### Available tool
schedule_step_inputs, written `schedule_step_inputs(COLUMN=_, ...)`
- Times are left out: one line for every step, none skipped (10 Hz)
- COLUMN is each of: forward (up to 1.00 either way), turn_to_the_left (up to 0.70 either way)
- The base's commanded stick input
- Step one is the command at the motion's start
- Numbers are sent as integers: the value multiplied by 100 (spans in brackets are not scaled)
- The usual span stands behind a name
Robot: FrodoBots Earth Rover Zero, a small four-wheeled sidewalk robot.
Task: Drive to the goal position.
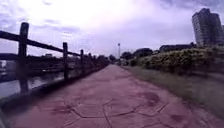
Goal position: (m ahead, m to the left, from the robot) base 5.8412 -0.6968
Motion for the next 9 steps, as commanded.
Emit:
schedule_step_inputs(forward=100, turn_to_the_left=0)
schedule_step_inputs(forward=100, turn_to_the_left=0)
schedule_step_inputs(forward=100, turn_to_the_left=0)
schedule_step_inputs(forward=100, turn_to_the_left=0)
schedule_step_inputs(forward=100, turn_to_the_left=0)
schedule_step_inputs(forward=100, turn_to_the_left=0)
schedule_step_inputs(forward=100, turn_to_the_left=0)
schedule_step_inputs(forward=100, turn_to_the_left=0)
schedule_step_inputs(forward=100, turn_to_the_left=0)
